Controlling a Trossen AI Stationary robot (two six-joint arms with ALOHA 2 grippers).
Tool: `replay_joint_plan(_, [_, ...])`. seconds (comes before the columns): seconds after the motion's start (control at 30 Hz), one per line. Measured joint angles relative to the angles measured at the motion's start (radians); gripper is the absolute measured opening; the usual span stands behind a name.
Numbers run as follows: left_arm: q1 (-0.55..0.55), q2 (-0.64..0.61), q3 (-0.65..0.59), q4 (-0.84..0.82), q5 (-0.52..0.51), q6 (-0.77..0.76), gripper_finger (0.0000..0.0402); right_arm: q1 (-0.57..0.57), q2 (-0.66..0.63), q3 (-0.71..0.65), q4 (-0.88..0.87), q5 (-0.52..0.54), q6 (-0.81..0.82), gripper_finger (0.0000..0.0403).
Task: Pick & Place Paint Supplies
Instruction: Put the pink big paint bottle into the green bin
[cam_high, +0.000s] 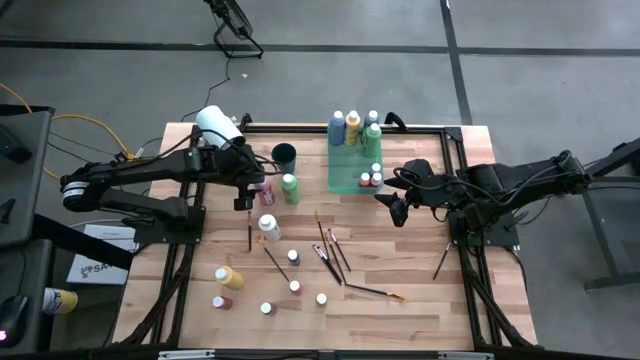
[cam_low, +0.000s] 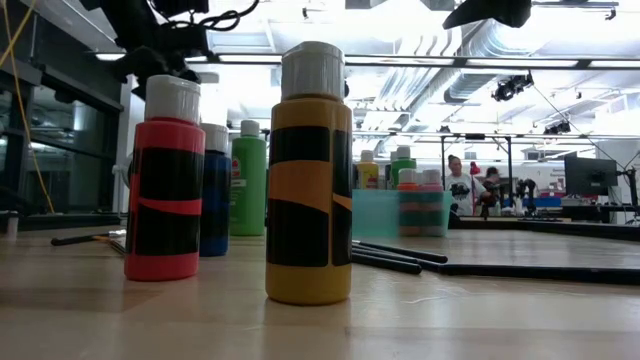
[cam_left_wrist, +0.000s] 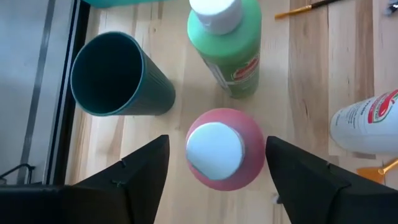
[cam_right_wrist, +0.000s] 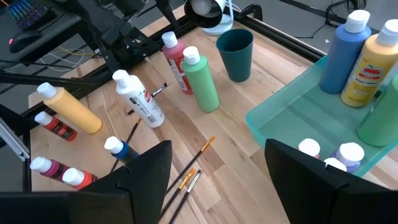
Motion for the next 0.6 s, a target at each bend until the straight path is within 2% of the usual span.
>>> replay_joint_plan(0.6, [0.0, 0.037, 0.003, 0.008, -0.008, -0.055, 0.0169, 0.0, 0.0, 0.0, 0.0, 0.0, -0.018, 0.0252])
